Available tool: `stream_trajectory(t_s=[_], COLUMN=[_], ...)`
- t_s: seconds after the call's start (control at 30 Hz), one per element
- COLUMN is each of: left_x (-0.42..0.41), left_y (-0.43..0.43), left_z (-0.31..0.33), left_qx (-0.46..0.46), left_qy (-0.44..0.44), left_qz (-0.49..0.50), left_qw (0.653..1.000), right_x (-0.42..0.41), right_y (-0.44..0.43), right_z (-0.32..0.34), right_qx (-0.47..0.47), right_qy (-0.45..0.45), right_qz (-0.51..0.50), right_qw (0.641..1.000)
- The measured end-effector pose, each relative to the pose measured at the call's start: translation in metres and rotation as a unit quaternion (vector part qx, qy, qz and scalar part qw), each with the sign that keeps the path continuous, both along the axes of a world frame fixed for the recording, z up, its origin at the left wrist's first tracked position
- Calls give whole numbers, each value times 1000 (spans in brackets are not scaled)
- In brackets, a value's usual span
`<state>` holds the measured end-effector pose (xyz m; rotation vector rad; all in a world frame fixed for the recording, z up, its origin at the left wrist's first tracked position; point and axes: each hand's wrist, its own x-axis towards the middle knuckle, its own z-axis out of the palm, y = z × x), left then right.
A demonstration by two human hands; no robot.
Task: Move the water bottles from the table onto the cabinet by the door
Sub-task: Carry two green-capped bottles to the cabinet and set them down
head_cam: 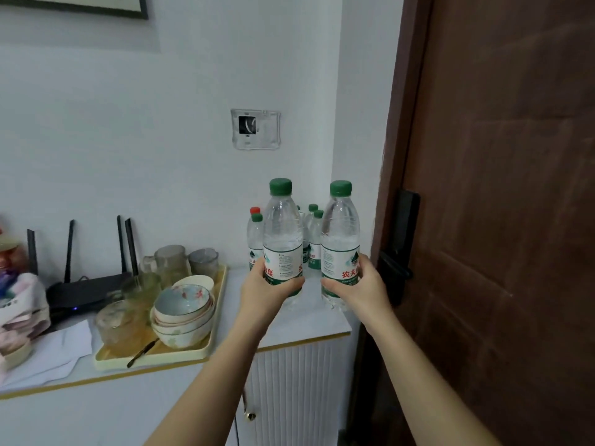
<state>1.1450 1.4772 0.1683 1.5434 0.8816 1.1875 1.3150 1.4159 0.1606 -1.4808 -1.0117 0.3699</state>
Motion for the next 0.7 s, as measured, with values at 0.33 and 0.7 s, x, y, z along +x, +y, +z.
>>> stream_trajectory(t_s=[0.33, 0.7], left_x=[54, 107], left_y=[120, 181], left_z=[-45, -114], left_qx=[-42, -109], left_qy=[45, 105], left_qz=[-3, 48], left_qw=[998, 987], right_x=[37, 83], right_y=[116, 189], right_z=[-34, -108], right_qx=[-36, -104], right_qy=[24, 40], right_qz=[-9, 16], right_qw=[999, 994])
